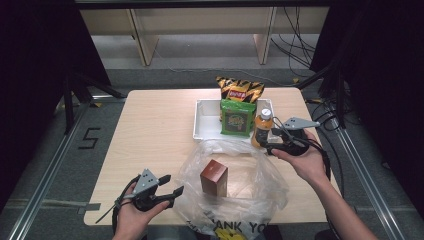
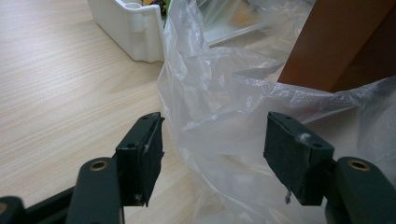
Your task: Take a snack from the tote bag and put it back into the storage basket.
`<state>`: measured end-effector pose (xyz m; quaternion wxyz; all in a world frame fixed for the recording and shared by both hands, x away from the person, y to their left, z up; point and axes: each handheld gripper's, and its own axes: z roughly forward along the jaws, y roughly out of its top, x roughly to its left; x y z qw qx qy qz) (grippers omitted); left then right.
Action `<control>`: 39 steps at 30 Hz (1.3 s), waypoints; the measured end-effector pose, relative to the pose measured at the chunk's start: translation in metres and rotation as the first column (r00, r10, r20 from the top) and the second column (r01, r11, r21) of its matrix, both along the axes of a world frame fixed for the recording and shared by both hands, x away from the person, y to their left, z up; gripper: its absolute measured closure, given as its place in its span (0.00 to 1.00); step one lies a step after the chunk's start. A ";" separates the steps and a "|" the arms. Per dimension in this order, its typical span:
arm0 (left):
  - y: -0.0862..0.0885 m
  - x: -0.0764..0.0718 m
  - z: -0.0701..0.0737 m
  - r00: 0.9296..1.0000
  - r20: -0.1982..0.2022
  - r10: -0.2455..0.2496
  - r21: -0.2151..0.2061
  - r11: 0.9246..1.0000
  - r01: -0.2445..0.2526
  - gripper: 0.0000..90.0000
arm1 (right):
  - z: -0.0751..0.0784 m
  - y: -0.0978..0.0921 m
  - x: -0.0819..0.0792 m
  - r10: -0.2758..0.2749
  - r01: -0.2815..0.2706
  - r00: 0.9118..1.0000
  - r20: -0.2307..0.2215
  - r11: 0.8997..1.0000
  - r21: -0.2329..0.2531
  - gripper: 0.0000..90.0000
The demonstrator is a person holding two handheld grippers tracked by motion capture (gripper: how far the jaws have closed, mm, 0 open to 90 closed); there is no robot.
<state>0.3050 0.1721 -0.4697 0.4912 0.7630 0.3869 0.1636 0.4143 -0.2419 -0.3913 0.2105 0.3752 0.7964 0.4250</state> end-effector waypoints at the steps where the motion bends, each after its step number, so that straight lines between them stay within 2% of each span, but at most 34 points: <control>1: -0.001 -0.001 0.000 1.000 -0.011 0.018 -0.006 1.000 -0.018 0.41 | 0.000 0.003 -0.002 0.000 0.000 1.000 0.014 1.000 0.022 0.41; 2: 0.000 -0.001 0.000 1.000 -0.002 0.011 -0.002 1.000 -0.011 0.41 | 0.002 0.004 -0.006 0.013 -0.013 1.000 0.015 1.000 0.017 0.42; 3: -0.001 -0.001 0.000 1.000 -0.007 0.020 -0.020 1.000 -0.020 0.41 | 0.003 0.006 -0.008 0.025 -0.025 0.999 0.027 0.999 0.023 0.42; 4: -0.001 -0.001 0.001 1.000 -0.009 0.024 -0.013 1.000 -0.024 0.41 | 0.005 0.010 -0.013 0.023 -0.024 1.000 0.016 0.999 0.044 0.42; 7: -0.001 -0.001 0.000 1.000 -0.006 0.016 -0.011 1.000 -0.016 0.41 | 0.008 0.015 -0.019 0.073 -0.074 0.997 0.040 0.997 0.031 0.41; 8: -0.001 -0.001 0.000 1.000 -0.007 0.011 -0.010 1.000 -0.012 0.41 | 0.007 0.020 -0.023 0.058 -0.060 0.998 0.030 0.996 0.060 0.41; 9: 0.000 -0.001 0.001 1.000 0.001 0.011 0.003 1.000 -0.011 0.41 | 0.008 0.021 -0.024 0.077 -0.080 0.996 0.046 0.995 0.056 0.41; 10: 0.000 -0.001 0.001 1.000 0.001 0.012 0.000 1.000 -0.012 0.41 | 0.008 0.024 -0.026 0.084 -0.086 0.996 0.032 0.994 0.066 0.40; 11: 0.000 -0.002 0.001 1.000 -0.005 0.020 -0.009 1.000 -0.020 0.41 | 0.008 0.024 -0.026 0.109 -0.112 0.993 0.054 0.992 0.053 0.40; 12: 0.000 -0.002 0.001 1.000 -0.006 0.020 -0.009 1.000 -0.020 0.41 | 0.008 0.027 -0.028 0.111 -0.115 0.992 0.059 0.991 0.067 0.40; 13: 0.000 -0.002 0.001 1.000 -0.007 0.023 -0.009 1.000 -0.023 0.41 | 0.009 0.029 -0.031 0.106 -0.108 0.994 0.035 0.991 0.074 0.39; 14: 0.000 -0.002 0.001 1.000 -0.004 0.020 -0.007 1.000 -0.020 0.41 | 0.009 0.031 -0.031 0.115 -0.120 0.992 0.058 0.990 0.074 0.39; 15: 0.000 -0.002 0.001 1.000 -0.007 0.023 -0.009 1.000 -0.023 0.41 | 0.010 0.031 -0.032 0.134 -0.137 0.990 0.048 0.988 0.066 0.39; 18: 0.000 -0.002 0.001 1.000 -0.006 0.021 -0.009 1.000 -0.021 0.41 | 0.010 0.036 -0.036 0.142 -0.145 0.989 0.043 0.986 0.083 0.39; 20: 0.000 -0.002 0.001 1.000 -0.006 0.020 -0.009 1.000 -0.020 0.41 | 0.010 0.038 -0.036 0.137 -0.143 0.989 0.061 0.986 0.089 0.38; 21: 0.000 -0.002 0.001 1.000 -0.007 0.019 -0.008 1.000 -0.019 0.41 | 0.009 0.038 -0.035 0.141 -0.146 0.988 0.070 0.986 0.075 0.38; 22: 0.000 -0.002 0.001 1.000 -0.007 0.019 -0.008 1.000 -0.019 0.41 | 0.010 0.038 -0.038 0.156 -0.158 0.987 0.037 0.984 0.082 0.38; 23: 0.000 -0.002 0.001 1.000 -0.007 0.020 -0.009 1.000 -0.020 0.41 | 0.008 0.040 -0.036 0.149 -0.154 0.987 0.061 0.984 0.090 0.38; 25: 0.000 -0.002 0.001 1.000 -0.007 0.019 -0.010 1.000 -0.019 0.41 | 0.008 0.041 -0.037 0.155 -0.159 0.986 0.055 0.984 0.080 0.38; 26: -0.001 -0.002 0.001 1.000 -0.001 0.014 -0.006 1.000 -0.014 0.41 | 0.007 0.043 -0.039 0.144 -0.147 0.989 0.041 0.984 0.097 0.37; 27: -0.001 -0.002 0.001 1.000 -0.002 0.014 -0.012 1.000 -0.014 0.41 | 0.007 0.042 -0.039 0.147 -0.151 0.988 0.052 0.985 0.083 0.37; 28: -0.001 -0.002 0.001 1.000 -0.002 0.012 -0.014 1.000 -0.012 0.41 | 0.006 0.043 -0.040 0.151 -0.156 0.986 0.064 0.984 0.090 0.37; 29: -0.001 -0.002 0.001 1.000 -0.001 0.011 -0.010 1.000 -0.011 0.41 | 0.006 0.044 -0.041 0.158 -0.161 0.987 0.040 0.982 0.095 0.37; 31: 0.000 -0.003 0.002 1.000 0.002 0.017 -0.012 1.000 -0.017 0.41 | 0.006 0.046 -0.042 0.169 -0.174 0.984 0.059 0.981 0.090 0.37; 34: 0.001 -0.003 0.003 1.000 0.009 0.020 -0.015 1.000 -0.020 0.41 | 0.007 0.048 -0.046 0.180 -0.184 0.982 0.049 0.978 0.102 0.37; 35: 0.001 -0.003 0.003 1.000 0.009 0.022 -0.014 1.000 -0.022 0.41 | 0.007 0.048 -0.046 0.186 -0.192 0.980 0.064 0.977 0.096 0.37; 36: 0.001 -0.003 0.003 1.000 0.008 0.023 -0.013 1.000 -0.023 0.41 | 0.006 0.050 -0.048 0.197 -0.201 0.979 0.045 0.973 0.117 0.37; 38: 0.001 -0.004 0.004 1.000 0.009 0.026 -0.007 1.000 -0.026 0.41 | 0.007 0.050 -0.052 0.220 -0.223 0.975 0.043 0.968 0.117 0.37; 39: 0.002 -0.004 0.004 1.000 0.016 0.016 -0.006 1.000 -0.016 0.41 | 0.007 0.051 -0.053 0.225 -0.231 0.972 0.059 0.965 0.120 0.36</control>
